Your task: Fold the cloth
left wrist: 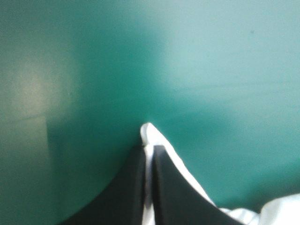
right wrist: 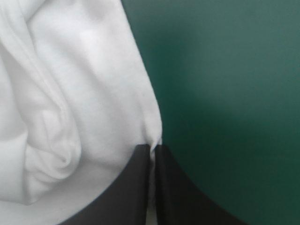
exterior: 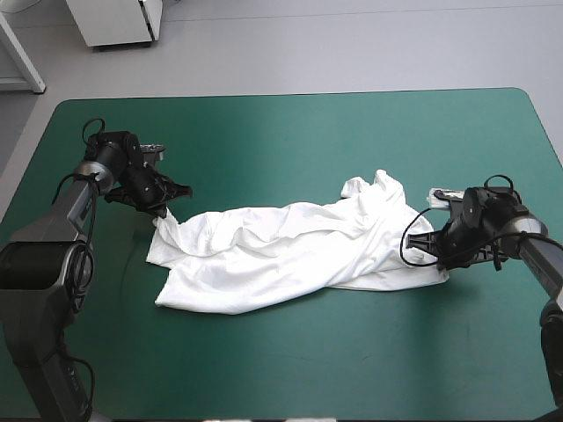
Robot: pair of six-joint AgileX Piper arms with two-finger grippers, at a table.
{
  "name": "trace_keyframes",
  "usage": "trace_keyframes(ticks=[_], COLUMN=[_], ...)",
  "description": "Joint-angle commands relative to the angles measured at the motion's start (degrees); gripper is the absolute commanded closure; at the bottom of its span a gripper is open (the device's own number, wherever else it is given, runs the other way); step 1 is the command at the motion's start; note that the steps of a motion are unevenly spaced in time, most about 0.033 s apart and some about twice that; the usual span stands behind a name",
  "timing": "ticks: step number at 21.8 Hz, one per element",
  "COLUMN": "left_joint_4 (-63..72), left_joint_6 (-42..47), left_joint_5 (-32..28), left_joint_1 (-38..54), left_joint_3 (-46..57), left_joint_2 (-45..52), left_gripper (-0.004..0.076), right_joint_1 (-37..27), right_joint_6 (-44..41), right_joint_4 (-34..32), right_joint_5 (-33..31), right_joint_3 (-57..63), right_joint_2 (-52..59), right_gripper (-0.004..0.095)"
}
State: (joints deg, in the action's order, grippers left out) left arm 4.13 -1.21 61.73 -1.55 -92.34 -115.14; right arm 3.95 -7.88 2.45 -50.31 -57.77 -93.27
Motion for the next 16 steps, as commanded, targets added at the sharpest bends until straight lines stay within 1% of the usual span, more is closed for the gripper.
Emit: trace_keyframes(ticks=[1,2,3,7,8,9,13,16], left_joint_4=[-0.1,-0.1,-0.1,-0.1,-0.1,0.0,3.4,4.2], left_joint_6=[0.4,0.4,0.1,-0.8,-1.0,-1.2,-2.7,-3.7], left_joint_5=[-2.2,-1.9,-1.5,0.3,1.7,2.1,4.5,5.3], left_joint_1=[0.0,0.0,0.0,0.0,0.0,0.0,0.0,0.0], left_joint_3=[-1.6,-2.2,-3.8,-8.5,-11.1,-12.2,-20.8,-26.9], left_joint_2=[3.0,3.6,5.1,8.4,10.2,11.0,18.4,22.5], left_gripper=[0.0746,0.0746,0.0746,0.0746,0.0746,0.0746,0.0746,0.0746], right_joint_1=[0.3,0.3,0.3,0.3,0.3,0.3,0.3,0.3], right_joint_6=[0.7,0.8,1.9,4.7,5.2,5.5,7.9,8.7], right_joint_4=[2.6,2.5,2.3,2.3,2.3,2.3,2.2,2.2], right_joint_5=[-5.8,-6.1,-7.5,-11.5,-13.1,-13.5,-17.9,-19.6], right_joint_3=[-0.9,-2.4,-6.2,-14.4,-19.1,-21.0,-38.0,-49.1], right_joint_2=[1.7,2.9,4.9,8.2,9.6,10.2,12.3,12.3], right_gripper=[0.0925,0.0925,0.0925,0.0925,0.0925,0.0925,0.0925,0.0925])
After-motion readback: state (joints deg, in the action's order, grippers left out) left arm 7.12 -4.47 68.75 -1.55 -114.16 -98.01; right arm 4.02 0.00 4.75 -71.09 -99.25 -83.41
